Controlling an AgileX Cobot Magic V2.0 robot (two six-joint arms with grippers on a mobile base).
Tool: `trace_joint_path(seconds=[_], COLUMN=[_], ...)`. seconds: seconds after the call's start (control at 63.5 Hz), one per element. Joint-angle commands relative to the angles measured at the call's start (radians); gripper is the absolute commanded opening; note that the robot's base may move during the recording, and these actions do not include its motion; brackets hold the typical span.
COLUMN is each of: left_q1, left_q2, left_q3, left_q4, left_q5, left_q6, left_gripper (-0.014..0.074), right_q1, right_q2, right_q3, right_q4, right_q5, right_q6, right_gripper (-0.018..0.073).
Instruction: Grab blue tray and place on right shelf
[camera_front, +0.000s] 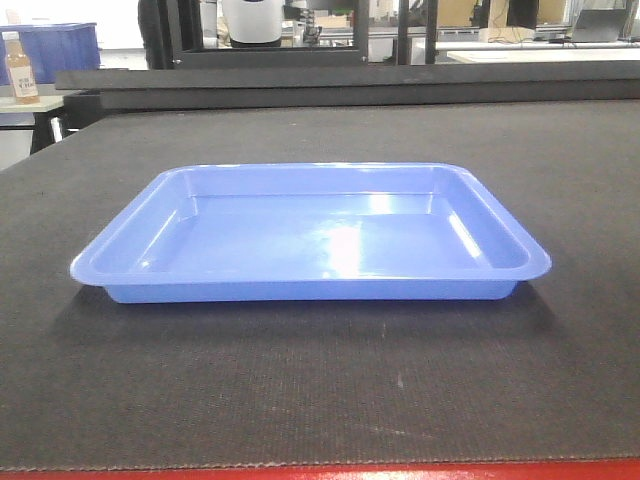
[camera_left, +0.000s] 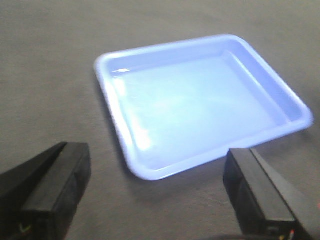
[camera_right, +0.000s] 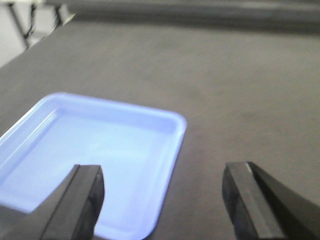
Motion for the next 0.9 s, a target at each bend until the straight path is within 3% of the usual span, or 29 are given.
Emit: trace_joint_path(seconds=[0.0,0.142,0.299,0.457,0.535,0.709,0.882], left_q1=[-0.04,-0.026,0.01,0.014,0.014,0.014,0.014], left_q2=[0.113,0.345,0.595,0.811,0.915,1.096,1.19], left_q3=[-0.102,-0.253,-0.434,-0.612,-0.701,-0.857,-0.914], left_q4=[-0.029,-0.026,-0.005,0.127,0.177,0.201,0.207], left_q5=[-0.062,-0.021,0.083,0.22,0.288,0.411,0.432], left_q6=[0.008,0.007,-0.083,-0.21,-0.262,-0.296,-0.316], left_gripper=[0.0454,0.0454,0.0454,0.0454,0.0454,0.0454,0.0454], right_q1=[0.041,0.047,0.026,0.026,0.026,0.03,0.03], right_q2=[0.126,0.365,0.591,0.783,0.867,0.994,1.091], right_q3=[-0.131,-0.316,-0.512,-0.664,-0.718,-0.752,-0.752], right_q4=[0.003,0.003,-0.013,-0.109,-0.128,-0.128,-0.128], right_q5=[0.018,0.181,0.292,0.394,0.412,0.372,0.367], right_q6=[-0.007,0.009,0.129,0.227,0.266,0.278,0.278], right_gripper=[0.0592,0.0592,0.0592,0.0592,0.0592,0.0592,0.0592])
